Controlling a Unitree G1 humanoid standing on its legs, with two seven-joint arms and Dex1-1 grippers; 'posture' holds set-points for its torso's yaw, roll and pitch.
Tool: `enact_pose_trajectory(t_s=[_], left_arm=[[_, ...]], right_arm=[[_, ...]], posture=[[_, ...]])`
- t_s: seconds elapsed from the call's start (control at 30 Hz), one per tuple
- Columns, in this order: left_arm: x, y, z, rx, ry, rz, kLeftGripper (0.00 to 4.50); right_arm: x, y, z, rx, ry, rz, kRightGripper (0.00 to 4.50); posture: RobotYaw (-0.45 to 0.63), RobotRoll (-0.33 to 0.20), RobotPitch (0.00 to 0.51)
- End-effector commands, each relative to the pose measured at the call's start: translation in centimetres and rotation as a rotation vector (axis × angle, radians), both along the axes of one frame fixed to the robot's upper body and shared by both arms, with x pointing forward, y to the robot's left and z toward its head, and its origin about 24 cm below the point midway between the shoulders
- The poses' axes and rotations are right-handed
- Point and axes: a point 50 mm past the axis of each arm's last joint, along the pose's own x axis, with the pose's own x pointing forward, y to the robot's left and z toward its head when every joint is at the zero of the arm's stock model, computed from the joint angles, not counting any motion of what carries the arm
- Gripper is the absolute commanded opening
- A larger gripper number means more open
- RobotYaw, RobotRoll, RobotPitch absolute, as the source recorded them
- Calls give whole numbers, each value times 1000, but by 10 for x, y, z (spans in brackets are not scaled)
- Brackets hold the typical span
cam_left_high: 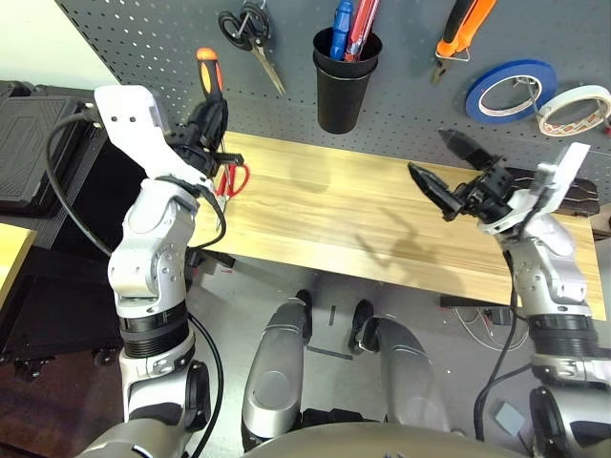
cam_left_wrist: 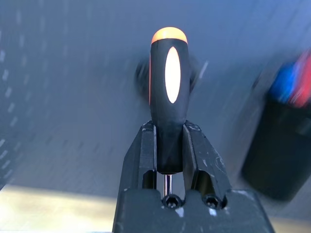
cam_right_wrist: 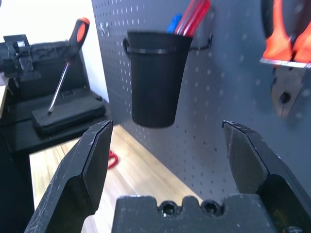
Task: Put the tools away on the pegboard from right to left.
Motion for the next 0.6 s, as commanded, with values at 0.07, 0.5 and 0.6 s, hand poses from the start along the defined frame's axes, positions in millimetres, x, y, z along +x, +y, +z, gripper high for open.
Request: enact_pose_trajectory(t_s=[0.07,0.5,0.6], left_arm=[[-11,-6,27,-69,-135,-51,555],[-1,-15,78,-235,-318,-101,555],[7,-20,82,-259,-329,-111,555]], right_arm=[[-7,-8,2,15,-12,18,4500],[-13,-22,17,31,-26,34,4500],[-15,-22,19,31,-33,28,4500]], posture=[[246,0,216],[202,0,207],[186,0,204]])
